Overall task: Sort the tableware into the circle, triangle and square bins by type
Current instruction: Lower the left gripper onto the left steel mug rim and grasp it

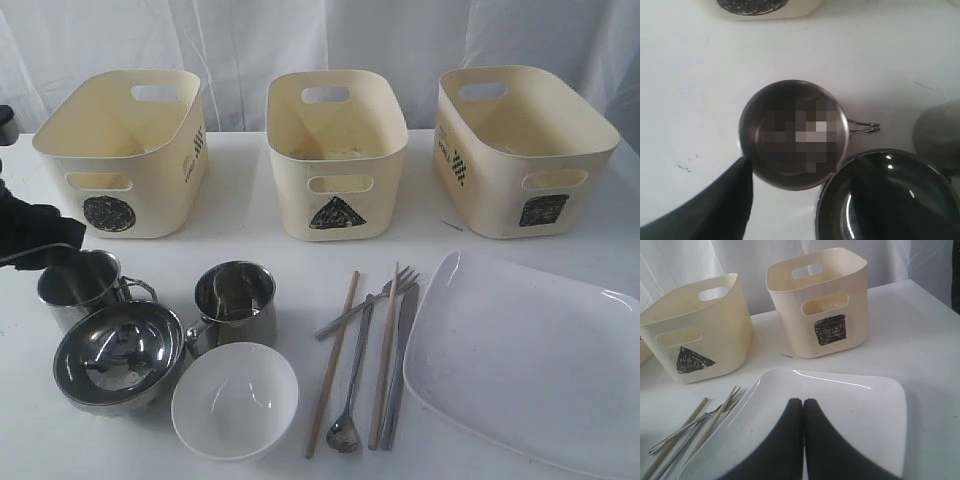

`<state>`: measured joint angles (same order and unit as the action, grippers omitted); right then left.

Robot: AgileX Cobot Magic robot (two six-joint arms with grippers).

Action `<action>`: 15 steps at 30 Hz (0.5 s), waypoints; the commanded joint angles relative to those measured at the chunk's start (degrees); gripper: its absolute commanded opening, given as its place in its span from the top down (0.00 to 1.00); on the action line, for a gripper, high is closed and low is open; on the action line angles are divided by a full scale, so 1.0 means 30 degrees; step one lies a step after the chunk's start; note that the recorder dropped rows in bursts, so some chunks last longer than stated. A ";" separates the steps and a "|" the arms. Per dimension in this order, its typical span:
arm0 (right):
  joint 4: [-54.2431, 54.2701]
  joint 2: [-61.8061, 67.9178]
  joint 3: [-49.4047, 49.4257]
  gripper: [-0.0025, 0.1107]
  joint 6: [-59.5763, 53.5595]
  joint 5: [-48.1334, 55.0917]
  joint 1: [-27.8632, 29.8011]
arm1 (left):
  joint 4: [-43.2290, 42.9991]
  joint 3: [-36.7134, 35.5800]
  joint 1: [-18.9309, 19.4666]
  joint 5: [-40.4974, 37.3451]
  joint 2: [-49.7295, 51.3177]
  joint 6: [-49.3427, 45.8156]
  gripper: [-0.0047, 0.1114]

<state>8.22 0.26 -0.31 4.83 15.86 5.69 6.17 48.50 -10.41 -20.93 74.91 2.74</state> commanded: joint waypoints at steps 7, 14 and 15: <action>-0.0049 -0.0086 0.0104 0.98 0.0030 -0.0163 -0.0053 | -0.0240 0.0061 0.0766 -0.0614 0.0599 -0.0724 0.43; -0.0049 -0.0086 0.0104 0.98 0.0030 -0.0163 -0.0053 | -0.0965 0.0061 0.0766 0.0547 0.1857 -0.0913 0.43; -0.0049 -0.0086 0.0104 0.98 0.0030 -0.0163 -0.0053 | -0.1174 0.0061 0.0766 0.0641 0.1940 -0.0913 0.43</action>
<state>8.22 0.26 -0.31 4.83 15.86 5.69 3.85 48.50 -8.23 -19.65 80.26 0.00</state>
